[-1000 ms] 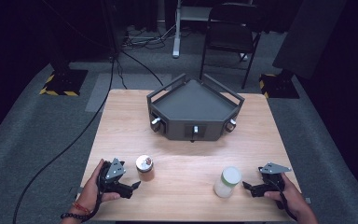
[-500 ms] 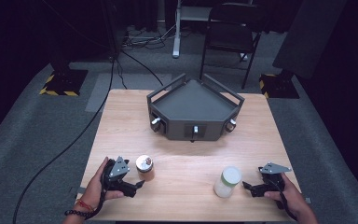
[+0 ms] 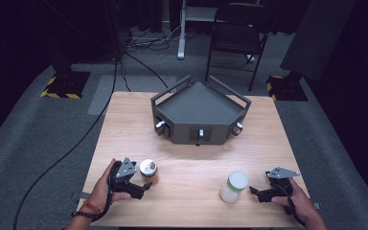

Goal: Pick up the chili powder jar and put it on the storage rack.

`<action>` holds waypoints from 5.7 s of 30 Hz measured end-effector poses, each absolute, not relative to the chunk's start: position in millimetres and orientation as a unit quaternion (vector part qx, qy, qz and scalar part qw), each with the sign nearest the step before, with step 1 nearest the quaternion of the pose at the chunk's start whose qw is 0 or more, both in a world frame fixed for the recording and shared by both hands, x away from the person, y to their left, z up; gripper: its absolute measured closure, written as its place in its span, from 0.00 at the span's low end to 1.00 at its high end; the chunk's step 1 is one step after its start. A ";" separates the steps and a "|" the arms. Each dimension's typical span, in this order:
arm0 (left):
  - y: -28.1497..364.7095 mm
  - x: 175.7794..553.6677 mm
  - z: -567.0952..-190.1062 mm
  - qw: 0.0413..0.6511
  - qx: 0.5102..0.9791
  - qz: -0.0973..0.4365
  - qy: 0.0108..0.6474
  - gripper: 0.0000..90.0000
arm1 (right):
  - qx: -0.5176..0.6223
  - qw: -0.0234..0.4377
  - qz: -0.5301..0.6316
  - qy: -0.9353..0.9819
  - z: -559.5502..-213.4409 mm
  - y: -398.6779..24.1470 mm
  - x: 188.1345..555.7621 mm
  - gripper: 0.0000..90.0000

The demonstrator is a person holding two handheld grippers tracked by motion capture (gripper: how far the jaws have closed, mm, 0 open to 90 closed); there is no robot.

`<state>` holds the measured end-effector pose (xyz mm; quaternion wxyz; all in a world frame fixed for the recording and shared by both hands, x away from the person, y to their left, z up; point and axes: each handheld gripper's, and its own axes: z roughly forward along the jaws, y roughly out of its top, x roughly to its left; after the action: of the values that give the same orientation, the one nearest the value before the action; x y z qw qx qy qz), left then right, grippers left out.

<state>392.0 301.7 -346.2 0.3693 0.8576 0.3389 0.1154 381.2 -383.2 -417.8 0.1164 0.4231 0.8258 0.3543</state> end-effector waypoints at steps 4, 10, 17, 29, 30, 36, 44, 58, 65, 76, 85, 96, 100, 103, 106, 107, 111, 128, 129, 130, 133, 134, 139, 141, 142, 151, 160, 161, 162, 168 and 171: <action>300.2 394.8 -346.9 0.372 0.857 0.113 0.338 0.01 | 0.423 0.116 0.354 0.826 -417.8 -383.2 381.3 0.00; 299.3 398.9 -349.3 0.375 0.855 0.105 0.342 0.02 | 0.423 0.116 0.354 0.826 -417.8 -383.2 381.3 0.00; 294.1 401.1 -353.4 0.371 0.851 0.105 0.355 0.03 | 0.423 0.116 0.354 0.826 -417.8 -383.2 381.3 0.00; 291.0 405.7 -361.6 0.392 0.837 0.095 0.369 0.07 | 0.423 0.116 0.354 0.826 -417.8 -383.2 381.3 0.00; 290.4 405.9 -362.8 0.393 0.836 0.096 0.370 0.09 | 0.423 0.116 0.354 0.826 -417.8 -383.2 381.3 0.00; 292.0 405.6 -368.7 0.414 0.823 0.094 0.377 0.17 | 0.421 0.115 0.355 0.827 -417.7 -383.5 381.5 0.00; 287.8 404.1 -374.0 0.425 0.824 0.104 0.360 0.30 | 0.420 0.115 0.355 0.827 -417.7 -383.6 381.6 0.00; 287.0 410.5 -371.3 0.423 0.828 0.096 0.354 0.34 | 0.420 0.115 0.355 0.827 -417.7 -383.6 381.6 0.00; 285.0 412.1 -364.0 0.436 0.820 0.106 0.355 0.35 | 0.420 0.115 0.355 0.827 -417.7 -383.6 381.6 0.00; 272.6 417.4 -350.4 0.436 0.818 0.121 0.356 0.35 | 0.418 0.114 0.356 0.828 -417.9 -383.9 381.6 0.00; 265.5 418.0 -344.8 0.437 0.809 0.141 0.368 0.35 | 0.418 0.114 0.356 0.828 -417.8 -383.9 381.6 0.00; 260.7 423.8 -339.5 0.438 0.807 0.146 0.368 0.35 | 0.419 0.114 0.356 0.828 -417.8 -383.8 381.3 0.00; 259.3 425.8 -337.7 0.438 0.808 0.146 0.366 0.35 | 0.418 0.114 0.355 0.828 -417.8 -383.8 381.3 0.00; 257.3 427.4 -336.5 0.440 0.807 0.148 0.366 0.35 | 0.418 0.114 0.355 0.828 -417.8 -383.8 381.3 0.00; 256.9 429.8 -334.8 0.445 0.805 0.148 0.363 0.35 | 0.418 0.115 0.355 0.828 -417.8 -383.8 381.2 0.00; 256.3 431.2 -333.0 0.446 0.804 0.148 0.363 0.35 | 0.418 0.115 0.355 0.828 -417.8 -383.8 381.2 0.00; 254.1 434.8 -327.6 0.448 0.801 0.154 0.367 0.35 | 0.419 0.114 0.355 0.828 -417.8 -383.7 381.1 0.00; 239.5 450.8 -301.1 0.457 0.786 0.183 0.374 0.35 | 0.416 0.113 0.356 0.829 -417.8 -384.2 381.2 0.00; 238.6 451.3 -300.1 0.458 0.785 0.184 0.375 0.35 | 0.416 0.113 0.356 0.829 -417.8 -384.2 381.2 0.00; 237.7 452.5 -298.0 0.459 0.785 0.185 0.374 0.35 | 0.416 0.113 0.356 0.829 -417.8 -384.2 381.2 0.00; 234.8 455.0 -293.8 0.461 0.783 0.187 0.373 0.35 | 0.416 0.113 0.356 0.829 -417.8 -384.2 381.2 0.00; 233.6 456.7 -291.7 0.462 0.783 0.188 0.371 0.35 | 0.416 0.113 0.356 0.829 -417.8 -384.2 381.2 0.00; 226.7 463.9 -283.5 0.463 0.783 0.194 0.367 0.35 | 0.416 0.113 0.356 0.829 -417.8 -384.3 381.2 0.00; 225.0 467.3 -280.1 0.465 0.784 0.195 0.363 0.35 | 0.416 0.113 0.356 0.829 -417.8 -384.3 381.2 0.00; 224.2 468.9 -279.0 0.466 0.783 0.195 0.362 0.35 | 0.416 0.113 0.356 0.829 -417.8 -384.3 381.2 0.00; 215.6 482.5 -265.5 0.470 0.780 0.204 0.359 0.35 | 0.415 0.113 0.357 0.829 -417.9 -384.5 381.0 0.00; 205.3 496.4 -257.9 0.469 0.781 0.207 0.356 0.35 | 0.415 0.113 0.357 0.829 -417.9 -384.5 380.9 0.00; 202.8 499.6 -257.5 0.469 0.781 0.208 0.357 0.35 | 0.415 0.113 0.357 0.829 -417.9 -384.5 380.9 0.00; 202.8 499.6 -257.5 0.469 0.781 0.208 0.357 0.35 | 0.415 0.113 0.357 0.829 -417.9 -384.5 380.9 0.00; 195.0 508.7 -257.1 0.466 0.781 0.209 0.359 0.35 | 0.414 0.113 0.357 0.830 -417.9 -384.7 380.9 0.00; 191.6 514.5 -256.2 0.464 0.781 0.211 0.361 0.35 | 0.414 0.113 0.357 0.830 -417.9 -384.7 380.8 0.00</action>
<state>514.5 191.6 -256.2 0.4643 0.7810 0.3607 0.2108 380.8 -384.7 -417.9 0.1129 0.4139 0.8299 0.3568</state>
